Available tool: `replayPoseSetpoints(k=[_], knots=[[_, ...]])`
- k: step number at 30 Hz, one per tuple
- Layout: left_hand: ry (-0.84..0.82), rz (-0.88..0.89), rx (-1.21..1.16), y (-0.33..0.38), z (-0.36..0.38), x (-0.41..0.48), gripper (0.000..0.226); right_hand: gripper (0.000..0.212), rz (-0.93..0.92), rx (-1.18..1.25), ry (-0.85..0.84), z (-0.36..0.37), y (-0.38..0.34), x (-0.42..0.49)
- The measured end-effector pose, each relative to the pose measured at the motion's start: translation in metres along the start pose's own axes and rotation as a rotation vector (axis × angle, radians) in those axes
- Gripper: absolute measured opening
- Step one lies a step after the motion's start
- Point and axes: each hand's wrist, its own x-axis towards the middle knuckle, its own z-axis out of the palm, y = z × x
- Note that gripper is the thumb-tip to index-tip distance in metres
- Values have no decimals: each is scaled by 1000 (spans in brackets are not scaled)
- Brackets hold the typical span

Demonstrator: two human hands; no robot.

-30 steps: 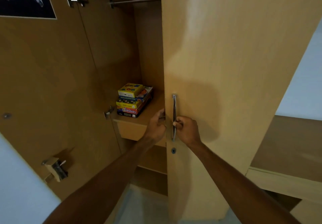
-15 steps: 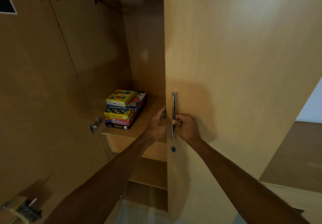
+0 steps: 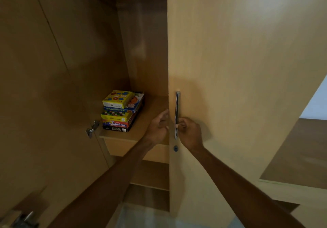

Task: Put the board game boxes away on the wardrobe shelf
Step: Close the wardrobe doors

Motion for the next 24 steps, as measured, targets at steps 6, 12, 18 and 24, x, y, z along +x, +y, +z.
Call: replayPoseSetpoints(k=[6,12,18,24], knots=[[157,-51,100,-54,-36,-73,47,24,45,19,-70,16,20,-53],[401,-183,310,-83,-86,-176,28,31,59,105,-413,79,-14,-108],[802,-247,179,-94,-152,-276,38,33,-33,275,-715,151,-92,-150],[1142,-150,258,-62,-231,-354,22,26,-183,385,-778,205,-192,-183]])
